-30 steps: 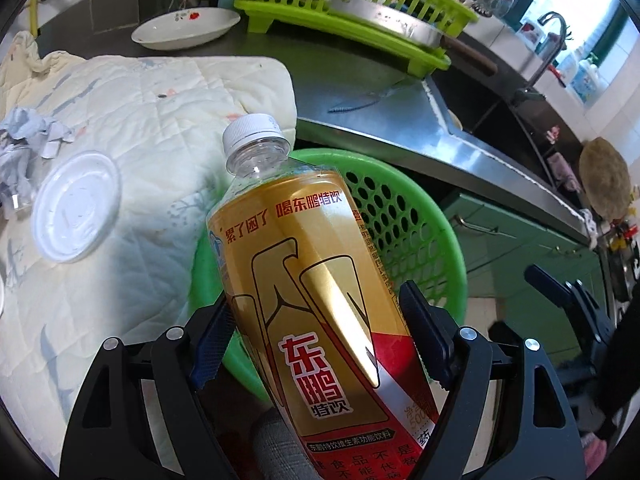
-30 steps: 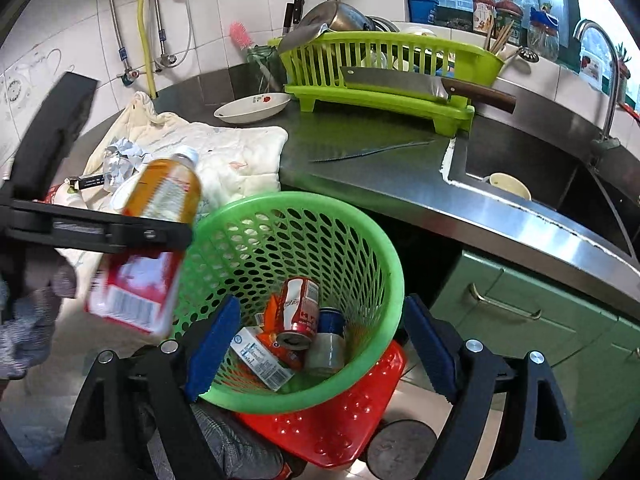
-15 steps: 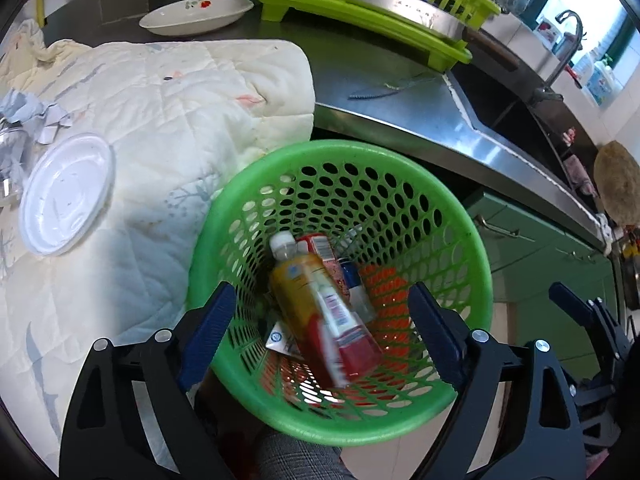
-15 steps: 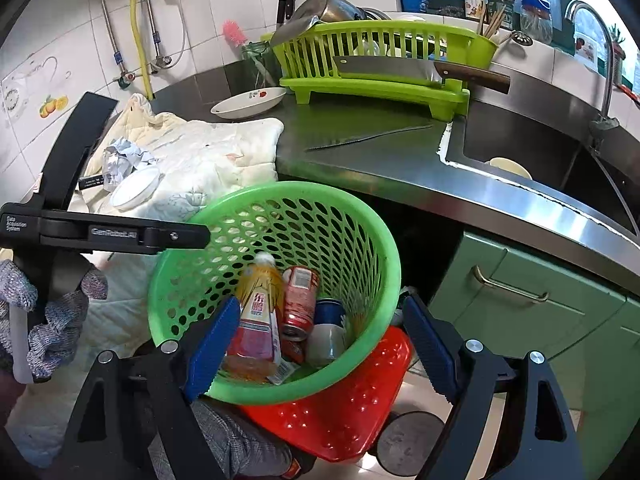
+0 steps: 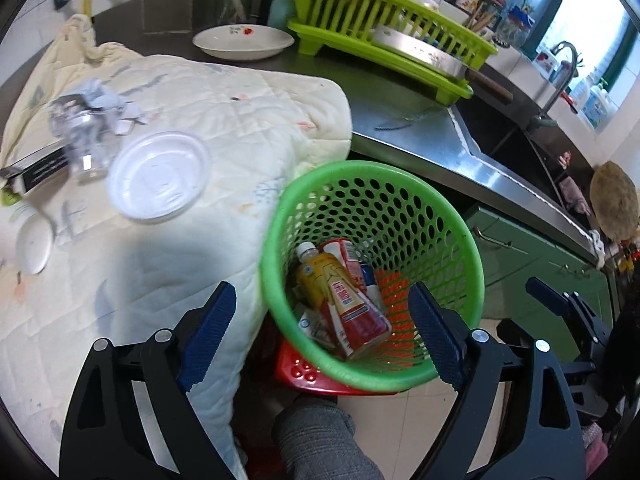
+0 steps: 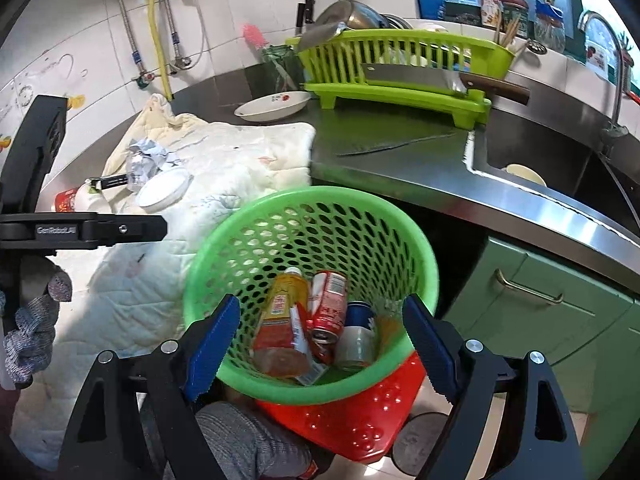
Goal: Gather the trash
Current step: 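Move the left tool to the white paper cup while the right tool reaches the white plastic lid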
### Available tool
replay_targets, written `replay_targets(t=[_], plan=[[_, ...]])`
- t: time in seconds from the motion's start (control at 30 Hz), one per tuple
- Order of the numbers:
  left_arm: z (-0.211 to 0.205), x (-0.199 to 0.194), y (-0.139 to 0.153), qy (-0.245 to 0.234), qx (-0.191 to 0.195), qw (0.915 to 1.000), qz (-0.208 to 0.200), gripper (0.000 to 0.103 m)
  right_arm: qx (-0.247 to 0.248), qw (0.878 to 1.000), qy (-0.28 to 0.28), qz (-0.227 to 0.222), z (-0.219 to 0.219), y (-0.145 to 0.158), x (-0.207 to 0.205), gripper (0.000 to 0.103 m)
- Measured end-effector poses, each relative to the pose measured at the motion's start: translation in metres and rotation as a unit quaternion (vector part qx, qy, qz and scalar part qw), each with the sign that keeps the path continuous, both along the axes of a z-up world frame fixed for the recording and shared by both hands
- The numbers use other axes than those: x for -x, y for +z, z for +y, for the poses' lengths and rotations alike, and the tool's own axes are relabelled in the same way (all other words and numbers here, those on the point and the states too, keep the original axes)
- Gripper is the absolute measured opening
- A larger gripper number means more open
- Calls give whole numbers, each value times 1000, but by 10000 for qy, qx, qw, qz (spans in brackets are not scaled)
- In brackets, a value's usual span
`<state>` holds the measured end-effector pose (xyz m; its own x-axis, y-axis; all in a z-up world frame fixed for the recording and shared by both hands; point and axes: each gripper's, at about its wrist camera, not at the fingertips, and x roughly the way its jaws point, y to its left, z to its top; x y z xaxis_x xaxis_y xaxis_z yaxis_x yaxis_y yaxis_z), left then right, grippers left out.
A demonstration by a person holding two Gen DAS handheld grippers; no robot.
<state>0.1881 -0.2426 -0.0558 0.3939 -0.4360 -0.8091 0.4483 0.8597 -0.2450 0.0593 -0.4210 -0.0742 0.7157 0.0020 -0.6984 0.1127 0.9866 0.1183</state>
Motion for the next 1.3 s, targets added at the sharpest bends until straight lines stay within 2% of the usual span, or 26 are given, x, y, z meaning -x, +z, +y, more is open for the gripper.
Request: replay_targets(t=[0.33, 0.73, 1.07, 1.3], plan=[[61, 18, 19, 409, -39, 9986, -332, 87, 55, 9993, 364, -39, 42, 11, -16, 80], [152, 25, 32, 1086, -24, 9929, -488, 86, 66, 9963, 850, -83, 97, 26, -51, 80], [228, 11, 40, 1786, 82, 9823, -556, 84, 259, 9904, 1358, -21, 153, 26, -111, 83], [256, -6, 38, 2036, 166, 9775, -529, 84, 192, 9885, 1487, 187, 167, 14, -157, 88]])
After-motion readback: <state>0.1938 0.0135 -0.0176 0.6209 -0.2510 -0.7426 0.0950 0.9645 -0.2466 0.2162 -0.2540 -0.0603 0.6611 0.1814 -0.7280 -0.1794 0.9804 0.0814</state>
